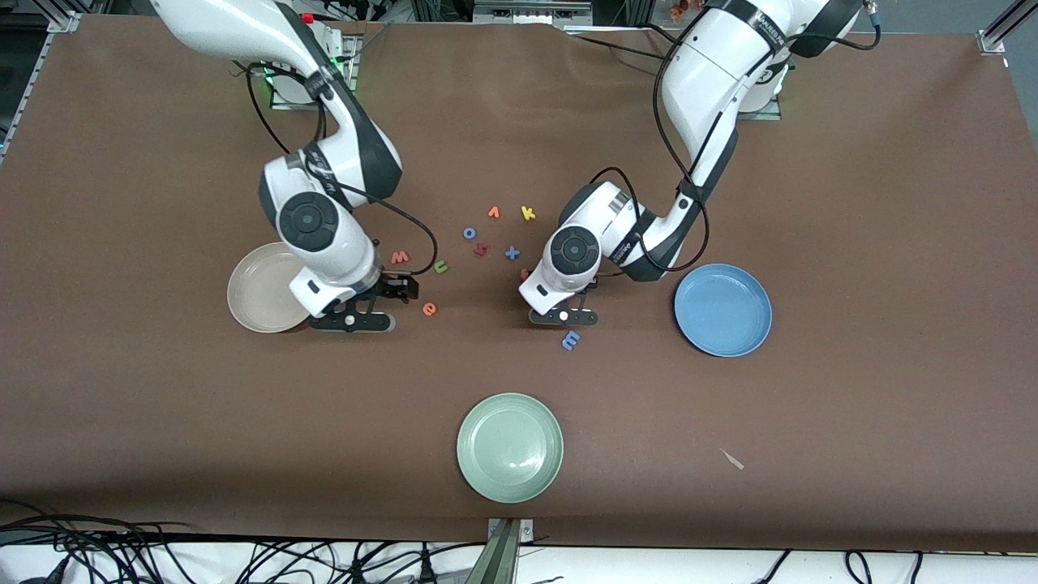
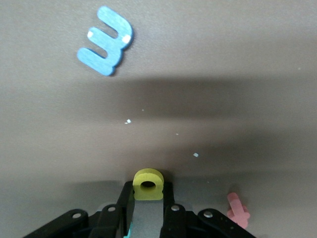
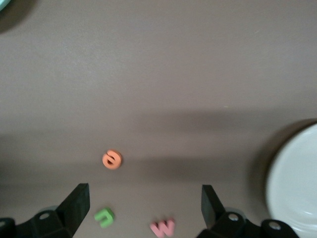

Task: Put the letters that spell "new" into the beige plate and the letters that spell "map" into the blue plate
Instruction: 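Grasp the yellow D with the left gripper while the right gripper reaches the orange e, then drop the yellow D on the blue plate while the right gripper grasps the orange e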

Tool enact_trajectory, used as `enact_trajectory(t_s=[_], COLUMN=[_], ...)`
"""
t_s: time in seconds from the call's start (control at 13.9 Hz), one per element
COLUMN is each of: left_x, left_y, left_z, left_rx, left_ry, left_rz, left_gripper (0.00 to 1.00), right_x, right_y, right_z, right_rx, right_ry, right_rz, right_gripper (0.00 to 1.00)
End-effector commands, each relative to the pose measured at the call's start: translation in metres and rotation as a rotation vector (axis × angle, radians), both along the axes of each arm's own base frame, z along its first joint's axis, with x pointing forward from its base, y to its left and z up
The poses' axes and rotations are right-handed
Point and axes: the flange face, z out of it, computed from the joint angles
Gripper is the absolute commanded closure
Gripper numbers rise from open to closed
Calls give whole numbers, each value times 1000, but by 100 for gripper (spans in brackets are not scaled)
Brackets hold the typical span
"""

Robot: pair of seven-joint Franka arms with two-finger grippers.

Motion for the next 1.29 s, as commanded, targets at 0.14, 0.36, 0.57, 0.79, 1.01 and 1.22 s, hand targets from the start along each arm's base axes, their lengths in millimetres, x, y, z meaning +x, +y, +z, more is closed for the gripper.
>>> enact_trajectory(t_s=[0.14,0.36,0.57,0.79,1.01,1.22], left_x=[25,46,77,89,77,75], left_y=[39,91,175,244,262,279], left_z=[66,84,96,80,50,37], left_rx=[126,182,145,98,85,69], left_ry=[-30,3,79,147,174,164], left_rz=[-44,-169,-289,-367,-379,-348], left_gripper=[96,95,95,95,90,4], right_x=[-9,-14,-17,-20,-21,-18], right_y=[21,27,38,44,47,45], right_z=[-49,-64,-81,-99,-101,-105], right_rx=[24,29,32,39,41,41], right_ry=[-21,-26,-35,-43,-44,-51], right_rz=[-31,-59,-83,-78,-74,-75], right_gripper=[0,0,0,1,5,11])
